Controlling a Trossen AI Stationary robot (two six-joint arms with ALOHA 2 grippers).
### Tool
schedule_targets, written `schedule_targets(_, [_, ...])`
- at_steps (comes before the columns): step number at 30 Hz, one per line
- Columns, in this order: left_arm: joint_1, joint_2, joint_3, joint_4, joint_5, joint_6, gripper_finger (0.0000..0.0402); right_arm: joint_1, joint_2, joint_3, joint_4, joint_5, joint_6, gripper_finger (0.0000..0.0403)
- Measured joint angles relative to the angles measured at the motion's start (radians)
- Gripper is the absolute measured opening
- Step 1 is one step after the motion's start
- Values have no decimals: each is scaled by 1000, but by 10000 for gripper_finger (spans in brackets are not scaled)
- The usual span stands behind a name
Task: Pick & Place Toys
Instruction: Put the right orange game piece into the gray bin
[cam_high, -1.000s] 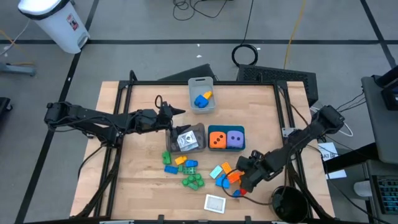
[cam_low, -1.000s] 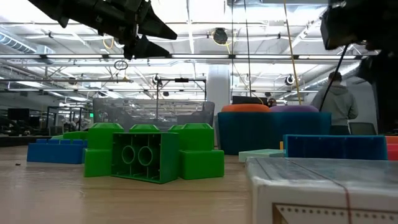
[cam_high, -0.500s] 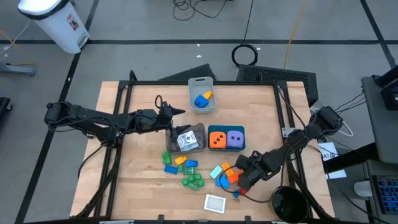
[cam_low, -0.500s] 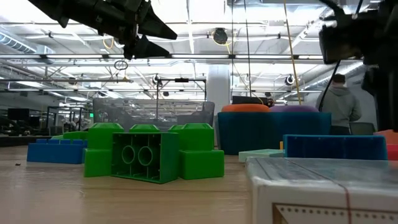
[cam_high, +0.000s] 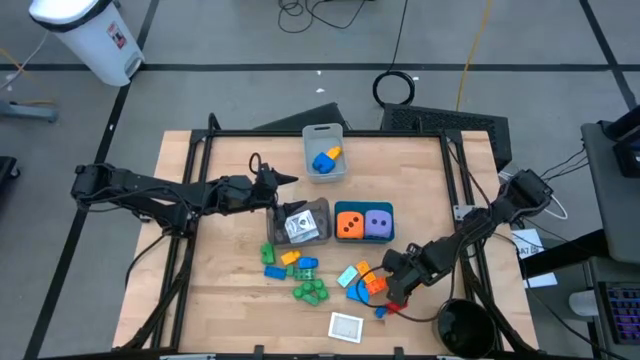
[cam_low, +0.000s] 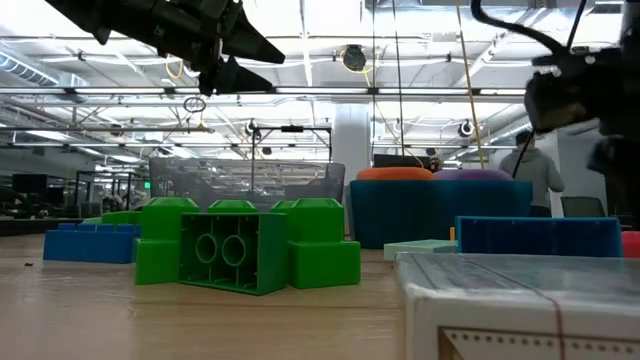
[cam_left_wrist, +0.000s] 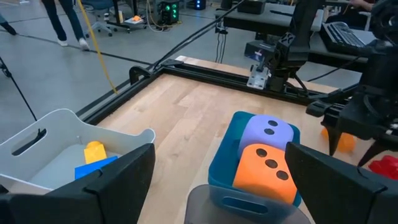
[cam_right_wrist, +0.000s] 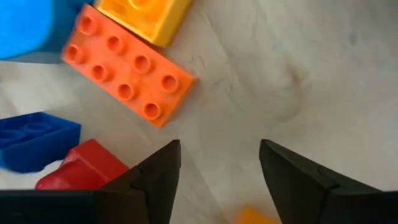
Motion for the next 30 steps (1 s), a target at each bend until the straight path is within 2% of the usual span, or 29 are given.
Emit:
schedule_targets(8, [0,0,0,0,0,0,365,-70,-157,0,-14,-1,-225,184])
schedule_targets(13, [0,0,0,0,0,0,365,-50,-272,0,-62,-52,-418,168])
schedule_targets(15, [0,0,0,-1,0,0,365,-33,-303,-9,-29,-32,-441,165])
schedule_targets(17, [0,0,0,0,0,0,365,-22,-320,-30,67,30,-446,166])
schedule_targets(21, [0,0,0,0,0,0,365,-31,-322,-101,382,182,-490,184])
schedule_targets(24, [0,0,0,0,0,0,365,-27,-304,-136,581,192,-617,211])
schedule_targets(27, [0,0,0,0,0,0,365,-1,-295,-124,620,161,-736,247])
schedule_targets(30, [0,0,0,0,0,0,365,30,-297,-78,519,138,-807,277])
